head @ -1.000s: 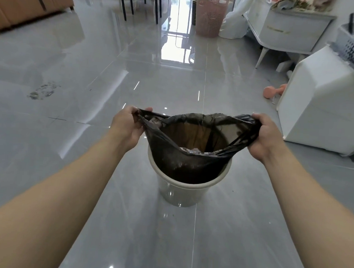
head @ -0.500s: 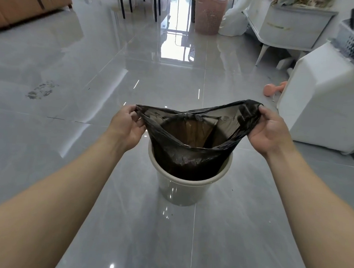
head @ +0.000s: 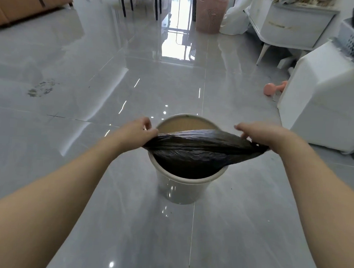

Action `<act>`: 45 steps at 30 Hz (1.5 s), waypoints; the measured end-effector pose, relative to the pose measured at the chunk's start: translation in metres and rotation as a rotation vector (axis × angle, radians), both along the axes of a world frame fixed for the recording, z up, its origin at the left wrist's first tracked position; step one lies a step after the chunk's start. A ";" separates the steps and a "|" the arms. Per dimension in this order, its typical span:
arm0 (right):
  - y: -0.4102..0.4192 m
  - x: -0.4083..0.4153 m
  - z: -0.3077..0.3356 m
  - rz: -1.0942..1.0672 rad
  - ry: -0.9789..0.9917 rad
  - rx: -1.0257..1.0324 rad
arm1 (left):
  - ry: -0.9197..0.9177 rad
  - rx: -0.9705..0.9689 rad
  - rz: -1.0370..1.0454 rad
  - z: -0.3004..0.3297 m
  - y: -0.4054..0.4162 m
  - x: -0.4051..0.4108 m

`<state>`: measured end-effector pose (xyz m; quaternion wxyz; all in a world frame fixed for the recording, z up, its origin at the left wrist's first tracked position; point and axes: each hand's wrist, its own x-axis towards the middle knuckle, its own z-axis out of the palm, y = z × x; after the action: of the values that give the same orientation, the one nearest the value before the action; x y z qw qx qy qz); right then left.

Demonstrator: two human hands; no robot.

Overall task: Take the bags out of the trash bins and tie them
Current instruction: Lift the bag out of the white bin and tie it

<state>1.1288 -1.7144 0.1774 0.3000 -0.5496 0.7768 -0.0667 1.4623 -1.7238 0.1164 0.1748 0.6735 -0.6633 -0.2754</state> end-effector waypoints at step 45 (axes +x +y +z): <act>-0.001 0.361 -0.001 0.251 -1.269 0.007 | 1.105 -0.212 0.742 0.051 0.091 0.226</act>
<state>1.4896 -1.7156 0.1759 0.7083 -0.4890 0.3783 -0.3406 1.6881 -1.6329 0.1678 0.6366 0.5961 -0.2248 -0.4345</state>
